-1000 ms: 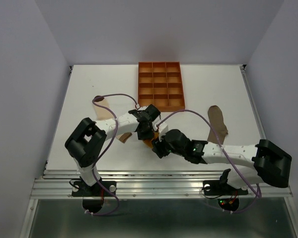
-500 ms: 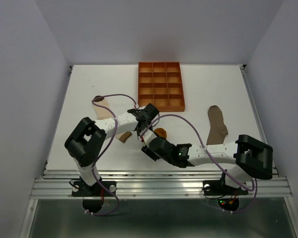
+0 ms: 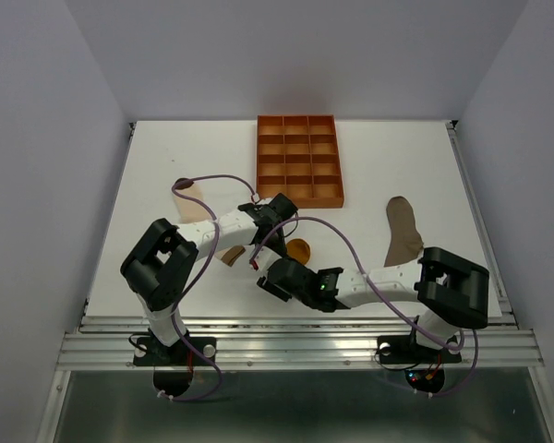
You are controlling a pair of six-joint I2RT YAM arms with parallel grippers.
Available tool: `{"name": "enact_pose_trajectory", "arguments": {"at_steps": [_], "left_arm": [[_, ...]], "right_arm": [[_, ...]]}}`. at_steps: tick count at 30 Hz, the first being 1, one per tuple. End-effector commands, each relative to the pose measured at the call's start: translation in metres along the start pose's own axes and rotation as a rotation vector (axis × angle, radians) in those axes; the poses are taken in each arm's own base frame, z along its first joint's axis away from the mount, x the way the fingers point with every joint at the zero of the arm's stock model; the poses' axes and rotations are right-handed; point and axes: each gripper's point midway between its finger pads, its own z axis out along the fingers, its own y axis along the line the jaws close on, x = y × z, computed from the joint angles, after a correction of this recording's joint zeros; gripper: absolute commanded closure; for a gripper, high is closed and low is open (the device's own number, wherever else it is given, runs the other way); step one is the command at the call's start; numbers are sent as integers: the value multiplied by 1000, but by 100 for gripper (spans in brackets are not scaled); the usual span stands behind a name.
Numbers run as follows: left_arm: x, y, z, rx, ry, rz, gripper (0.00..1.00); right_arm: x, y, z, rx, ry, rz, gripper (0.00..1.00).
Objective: Roll the socks
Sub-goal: Roll the sock at the center of the board.
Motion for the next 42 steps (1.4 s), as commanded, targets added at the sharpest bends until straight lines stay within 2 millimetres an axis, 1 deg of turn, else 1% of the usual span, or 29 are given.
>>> {"name": "enact_pose_trajectory", "arguments": {"at_steps": [1, 3, 7, 8, 11, 13, 14, 16, 18, 20, 21, 23, 24, 26, 27, 31, 32, 36, 37, 38, 39, 40, 41, 42], "left_arm": [[50, 35, 21, -137, 159, 60, 60], [50, 35, 20, -136, 160, 60, 60], [48, 33, 18, -129, 154, 59, 60], [49, 34, 18, -130, 155, 61, 60], [49, 34, 18, -129, 157, 61, 60], [50, 34, 18, -129, 159, 62, 60], [50, 34, 18, -129, 159, 62, 60], [50, 35, 17, -130, 160, 66, 60], [48, 33, 16, -123, 156, 65, 60], [47, 32, 15, -121, 153, 67, 60], [46, 31, 14, -120, 152, 66, 60], [45, 29, 12, -109, 147, 64, 59], [44, 26, 9, -94, 144, 65, 59], [41, 20, 4, -64, 139, 63, 58], [38, 16, 0, -47, 129, 62, 57], [29, 11, -11, -19, 104, 54, 54], [24, 10, -15, -9, 91, 45, 53], [11, 12, -22, 9, 62, 17, 52], [5, 14, -23, 11, 48, 3, 52], [0, 15, -24, 15, 38, -10, 52], [-5, 14, -29, 30, 23, -16, 51], [-15, 15, -31, 36, 3, -35, 51], [-21, 15, -33, 46, -14, -44, 51], [-29, 13, -39, 64, -36, -50, 51]], "right_arm": [[-11, -2, 3, 28, -23, 12, 41], [-9, -5, 4, 49, -16, 10, 42], [3, -11, 9, 101, 26, -3, 43], [11, -12, 11, 116, 54, -14, 42], [22, -21, 14, 183, 91, -27, 43], [23, -23, 15, 200, 95, -23, 43], [31, -24, 14, 205, 126, -39, 44], [32, -26, 13, 217, 132, -41, 47], [34, -28, 14, 233, 137, -39, 58], [37, -28, 14, 236, 145, -44, 64], [41, -29, 14, 242, 155, -51, 74], [46, -28, 15, 247, 169, -33, 77], [49, -28, 16, 251, 177, -32, 81], [55, -26, 16, 247, 192, -26, 86], [55, -24, 16, 242, 195, -19, 90], [53, -12, 18, 184, 188, 44, 99], [51, -5, 17, 150, 179, 81, 99], [48, -3, 17, 89, 159, 209, 99], [45, -1, 17, 79, 143, 234, 99], [46, -6, 17, 84, 142, 265, 99], [51, -3, 17, 56, 157, 296, 99], [41, -8, 19, 58, 116, 342, 99], [42, -8, 19, 47, 114, 371, 99], [41, -3, 18, 22, 109, 385, 99]]}}
